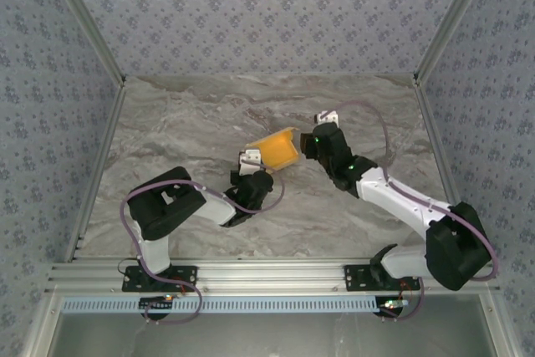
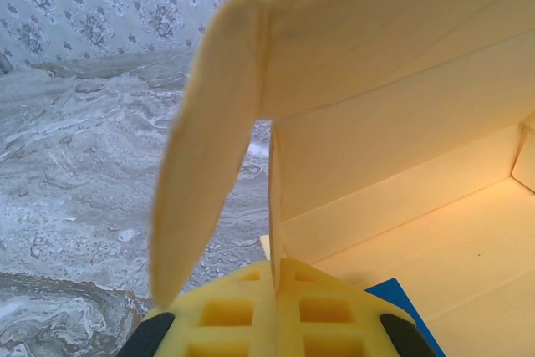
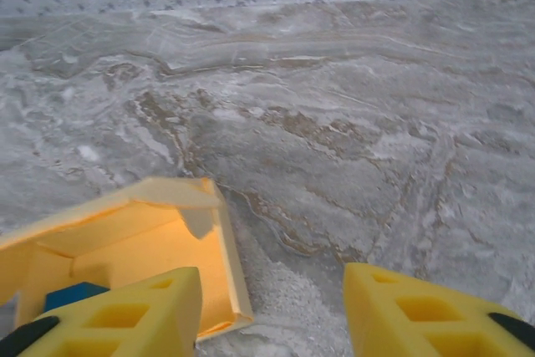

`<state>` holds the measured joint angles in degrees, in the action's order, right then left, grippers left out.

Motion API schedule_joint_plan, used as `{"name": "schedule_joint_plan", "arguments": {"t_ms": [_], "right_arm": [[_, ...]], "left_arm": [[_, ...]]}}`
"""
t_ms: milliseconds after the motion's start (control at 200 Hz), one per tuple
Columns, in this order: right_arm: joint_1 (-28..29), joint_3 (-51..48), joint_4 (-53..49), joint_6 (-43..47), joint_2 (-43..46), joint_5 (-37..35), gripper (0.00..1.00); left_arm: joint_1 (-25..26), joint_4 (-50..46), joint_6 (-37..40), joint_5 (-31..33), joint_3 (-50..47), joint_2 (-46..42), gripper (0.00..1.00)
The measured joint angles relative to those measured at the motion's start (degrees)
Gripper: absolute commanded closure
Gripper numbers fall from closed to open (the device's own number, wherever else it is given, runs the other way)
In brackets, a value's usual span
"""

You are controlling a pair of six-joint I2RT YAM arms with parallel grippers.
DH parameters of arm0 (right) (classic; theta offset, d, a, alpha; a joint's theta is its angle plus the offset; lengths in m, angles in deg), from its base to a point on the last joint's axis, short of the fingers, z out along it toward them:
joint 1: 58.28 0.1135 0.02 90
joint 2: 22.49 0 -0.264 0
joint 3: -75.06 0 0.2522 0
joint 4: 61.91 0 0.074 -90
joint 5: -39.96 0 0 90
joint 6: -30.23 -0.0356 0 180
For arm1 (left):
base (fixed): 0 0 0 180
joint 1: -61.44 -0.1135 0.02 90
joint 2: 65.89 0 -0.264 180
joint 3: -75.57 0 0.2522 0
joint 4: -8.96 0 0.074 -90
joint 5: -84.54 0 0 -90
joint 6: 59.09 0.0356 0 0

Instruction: Fold the paper box

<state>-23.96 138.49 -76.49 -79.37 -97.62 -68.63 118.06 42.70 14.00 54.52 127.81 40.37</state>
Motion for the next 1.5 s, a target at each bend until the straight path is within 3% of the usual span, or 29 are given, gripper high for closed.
{"name": "schedule_joint_plan", "arguments": {"t_ms": [190, 530, 1024, 1499], "right_arm": [[-2.4, 11.4, -4.6, 1.8, -6.1, 6.6, 0.41], [-3.8, 33.7, -16.6, 2.1, -26.5, 13.2, 0.41], [-3.8, 30.4, -20.9, 1.8, -28.9, 15.0, 0.44], [-4.0, 28.1, -19.3, 0.5, -28.9, 15.0, 0.45]], "left_arm": [[0.0, 0.0, 0.7, -0.2, 0.0, 0.0, 1.00], [0.0, 0.0, 0.9, -0.2, 0.1, 0.0, 1.00], [0.0, -0.7, 0.9, -0.2, 0.4, 0.0, 1.00], [0.0, -6.7, -1.0, -1.7, 0.5, -0.2, 0.76]]}}
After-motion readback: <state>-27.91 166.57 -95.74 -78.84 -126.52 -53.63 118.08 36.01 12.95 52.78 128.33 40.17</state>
